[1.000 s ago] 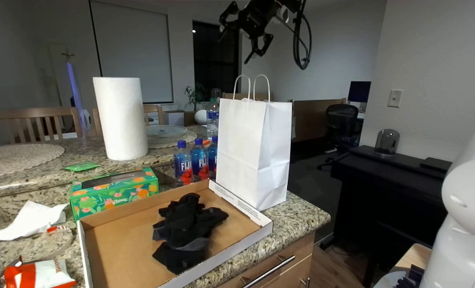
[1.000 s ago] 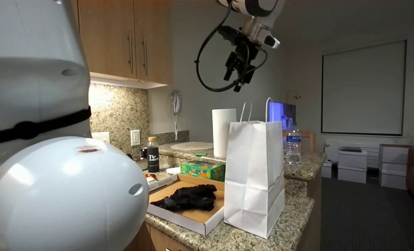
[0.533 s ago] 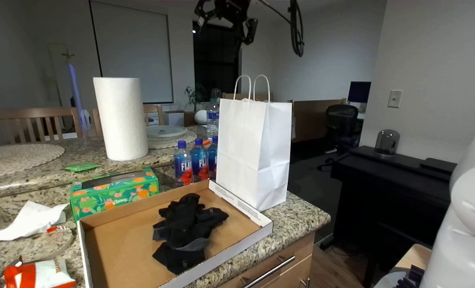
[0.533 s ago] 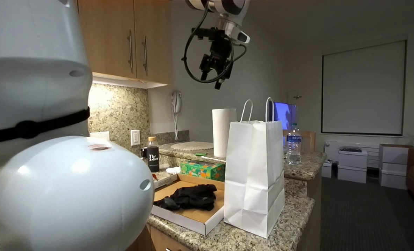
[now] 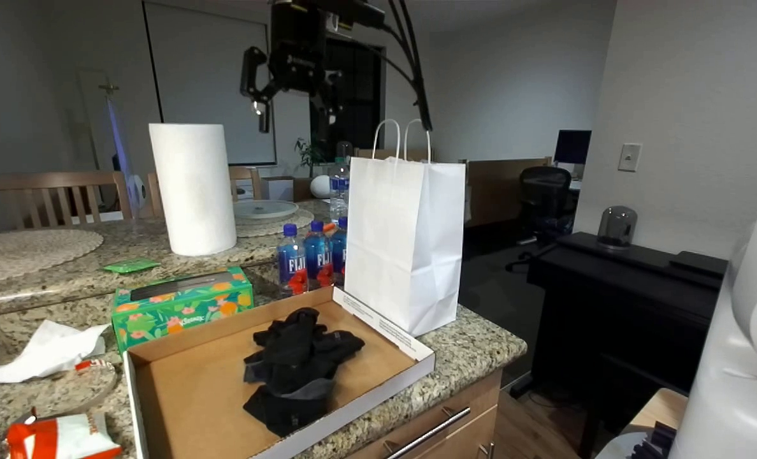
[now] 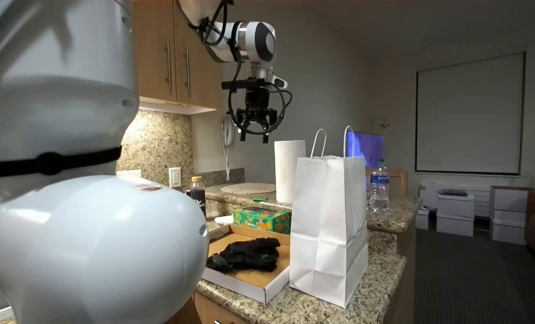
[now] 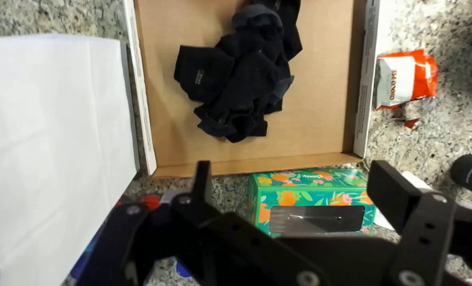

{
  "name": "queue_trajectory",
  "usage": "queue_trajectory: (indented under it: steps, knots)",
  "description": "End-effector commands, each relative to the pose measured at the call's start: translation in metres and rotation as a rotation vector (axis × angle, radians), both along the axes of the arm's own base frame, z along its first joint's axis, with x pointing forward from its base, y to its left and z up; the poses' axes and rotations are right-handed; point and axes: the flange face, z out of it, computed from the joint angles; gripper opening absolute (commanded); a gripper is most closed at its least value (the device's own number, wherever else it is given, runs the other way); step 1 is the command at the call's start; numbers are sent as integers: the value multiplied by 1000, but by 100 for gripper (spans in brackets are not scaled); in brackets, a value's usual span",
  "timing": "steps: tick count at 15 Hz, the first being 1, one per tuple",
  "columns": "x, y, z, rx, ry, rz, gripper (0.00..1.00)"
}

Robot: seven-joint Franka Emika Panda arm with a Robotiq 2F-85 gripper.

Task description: Put the socks in the bag

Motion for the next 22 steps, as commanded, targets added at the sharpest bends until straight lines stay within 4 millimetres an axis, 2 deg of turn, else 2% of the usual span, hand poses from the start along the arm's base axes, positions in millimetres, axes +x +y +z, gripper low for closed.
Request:
queue_trajectory:
  steps: [1,7,10,12,13,14,16,19,22]
  knots:
    - [-7,32,-37,-90,-99,68,100]
    - [-16,69,-119,-64,-29,165,100]
    - [-21,75,-163,-94,64,193,100]
    - [-24,74,-184,-90,110,180,100]
    - [-28,73,-187,-89,109,169,100]
    - [-21,76,-181,-113,108,172,100]
    - [-23,75,-189,-113,121,170,100]
    - [-23,75,-189,-110,121,169,100]
    - [-17,68,-199,-104,167,174,100]
